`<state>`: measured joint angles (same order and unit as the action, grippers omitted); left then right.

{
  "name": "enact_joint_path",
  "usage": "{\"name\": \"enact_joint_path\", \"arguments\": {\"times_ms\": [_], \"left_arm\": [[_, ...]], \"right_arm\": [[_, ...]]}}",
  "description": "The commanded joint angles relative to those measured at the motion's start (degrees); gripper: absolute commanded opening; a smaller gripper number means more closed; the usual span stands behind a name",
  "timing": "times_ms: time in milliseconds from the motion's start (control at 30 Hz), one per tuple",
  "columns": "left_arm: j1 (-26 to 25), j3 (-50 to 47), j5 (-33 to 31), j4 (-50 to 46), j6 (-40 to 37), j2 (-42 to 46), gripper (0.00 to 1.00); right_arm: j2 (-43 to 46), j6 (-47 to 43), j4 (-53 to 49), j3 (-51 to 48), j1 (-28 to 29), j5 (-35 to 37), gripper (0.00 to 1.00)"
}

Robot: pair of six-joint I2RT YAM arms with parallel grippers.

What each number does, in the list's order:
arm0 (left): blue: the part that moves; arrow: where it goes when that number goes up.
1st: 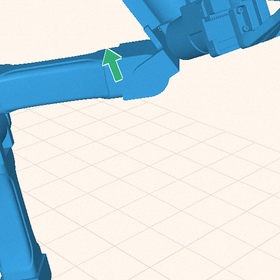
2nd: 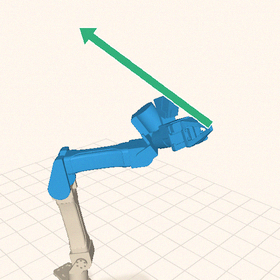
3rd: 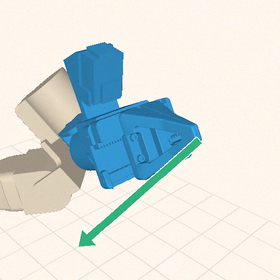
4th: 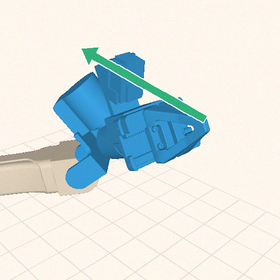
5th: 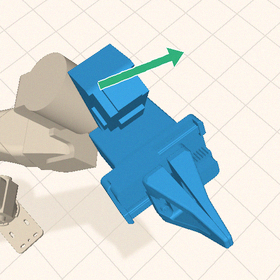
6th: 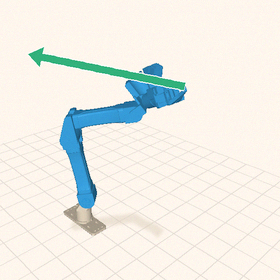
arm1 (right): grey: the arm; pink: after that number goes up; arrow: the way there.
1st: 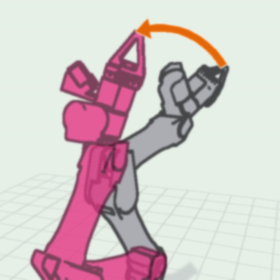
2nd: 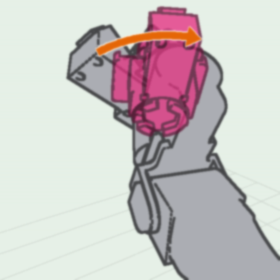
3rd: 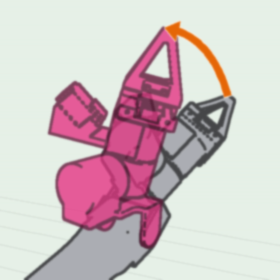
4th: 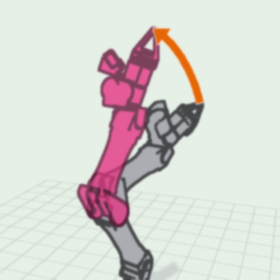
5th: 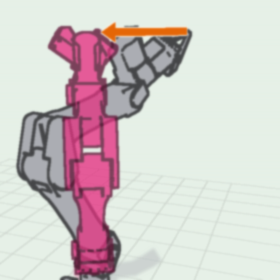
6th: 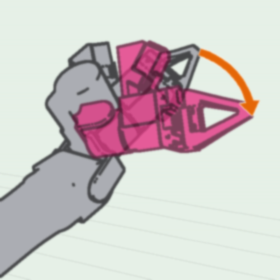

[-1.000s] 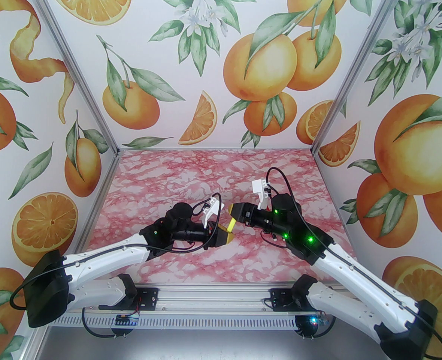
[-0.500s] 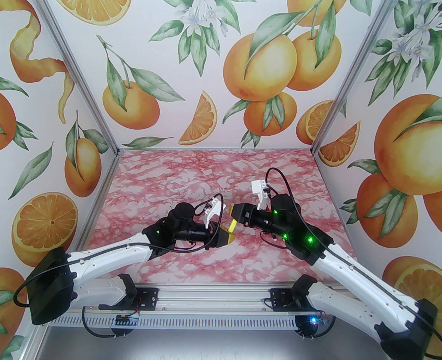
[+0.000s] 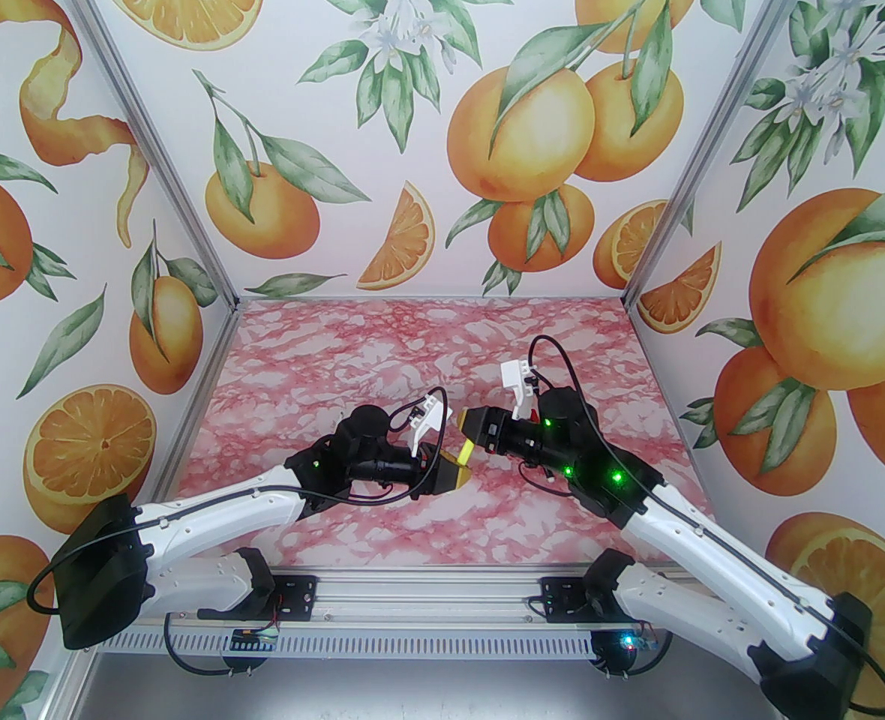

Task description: Open the pen caps

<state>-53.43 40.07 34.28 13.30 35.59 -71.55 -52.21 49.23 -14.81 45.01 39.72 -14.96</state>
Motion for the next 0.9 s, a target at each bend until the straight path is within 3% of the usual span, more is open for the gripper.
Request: {"name": "enact_joint_path", "arguments": {"times_ms": [0,200,433,700,867], "left_arm": [[-0.31,2.27,0.51,1.09,-0.7,0.36,0.05],[-0.4,2.59,0.17,-0.46,-1.76,0.36,0.06],[-2.42,4.84,-6.12,-11.1,-7.78,-0.39,0.04],[-3.65,3.4,-4.76,-9.12,-7.86,-1.14,0.02],[-6.34,6.08,-11.88,-16.3,-11.06,-1.48,0.01]], "right_arm": [[-0.53,0.07,0.79,0.51,0.49,0.72,0.24],[-0.62,0.07,0.66,0.99,0.46,1.03,0.18],[0.16,0.03,-3.13,2.93,0.45,7.47,0.15],[-0.09,-2.12,-4.0,5.58,-0.19,9.24,0.13],[0.44,-1.64,-5.08,6.67,-1.49,11.61,0.12]]}}
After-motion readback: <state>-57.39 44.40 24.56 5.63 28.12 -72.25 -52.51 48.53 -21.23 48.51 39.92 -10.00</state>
